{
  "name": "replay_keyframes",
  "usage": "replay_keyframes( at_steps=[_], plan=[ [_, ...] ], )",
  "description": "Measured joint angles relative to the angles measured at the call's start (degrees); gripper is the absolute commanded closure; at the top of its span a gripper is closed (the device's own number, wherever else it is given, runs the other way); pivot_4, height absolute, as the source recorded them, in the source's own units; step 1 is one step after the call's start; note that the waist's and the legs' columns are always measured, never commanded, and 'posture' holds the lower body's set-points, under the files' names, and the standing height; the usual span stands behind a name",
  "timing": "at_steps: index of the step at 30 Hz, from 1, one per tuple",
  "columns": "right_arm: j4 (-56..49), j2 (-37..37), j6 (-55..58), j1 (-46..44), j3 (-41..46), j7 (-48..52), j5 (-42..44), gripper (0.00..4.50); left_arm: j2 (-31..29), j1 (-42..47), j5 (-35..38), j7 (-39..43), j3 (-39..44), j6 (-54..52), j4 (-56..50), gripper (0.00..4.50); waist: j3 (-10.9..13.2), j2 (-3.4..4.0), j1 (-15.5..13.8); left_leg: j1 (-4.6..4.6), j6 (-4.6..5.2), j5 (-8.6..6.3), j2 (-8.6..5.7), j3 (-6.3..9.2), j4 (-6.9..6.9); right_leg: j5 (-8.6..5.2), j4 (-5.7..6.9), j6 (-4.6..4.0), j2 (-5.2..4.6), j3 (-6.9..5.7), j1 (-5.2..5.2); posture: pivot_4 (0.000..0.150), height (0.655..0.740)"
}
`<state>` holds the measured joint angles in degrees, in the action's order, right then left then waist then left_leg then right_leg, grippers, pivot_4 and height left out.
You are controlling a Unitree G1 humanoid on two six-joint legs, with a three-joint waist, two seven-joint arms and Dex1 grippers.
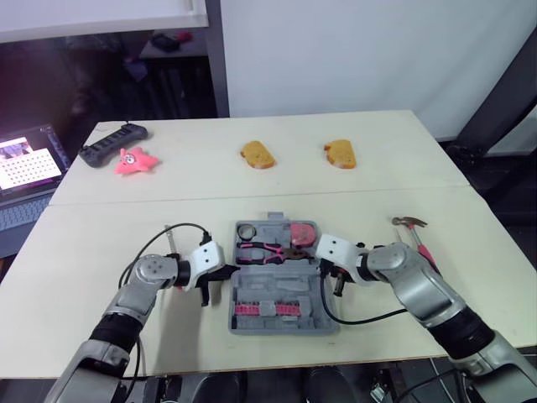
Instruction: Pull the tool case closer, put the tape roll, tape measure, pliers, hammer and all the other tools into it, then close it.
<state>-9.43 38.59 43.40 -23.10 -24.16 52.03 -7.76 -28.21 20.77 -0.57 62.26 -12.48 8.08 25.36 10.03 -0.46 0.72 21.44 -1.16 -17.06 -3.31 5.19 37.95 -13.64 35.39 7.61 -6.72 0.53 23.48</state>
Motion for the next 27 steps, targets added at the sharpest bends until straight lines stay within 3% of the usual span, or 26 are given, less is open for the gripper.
replay_keyframes(
  at_steps=[27],
  plan=[
    [-3.8,-1.0,4.6,1.2,-0.9,-0.1,0.0,4.5,-2.0,-4.2,1.1,-0.3,0.4,-1.9,-5.2,4.47,0.0,0.02,0.2,-0.04,0.0,0.0,0.03,-0.01,-0.02,0.0,0.01,-0.01,0.02,0.02,0.01,0.15,0.74]
  ],
)
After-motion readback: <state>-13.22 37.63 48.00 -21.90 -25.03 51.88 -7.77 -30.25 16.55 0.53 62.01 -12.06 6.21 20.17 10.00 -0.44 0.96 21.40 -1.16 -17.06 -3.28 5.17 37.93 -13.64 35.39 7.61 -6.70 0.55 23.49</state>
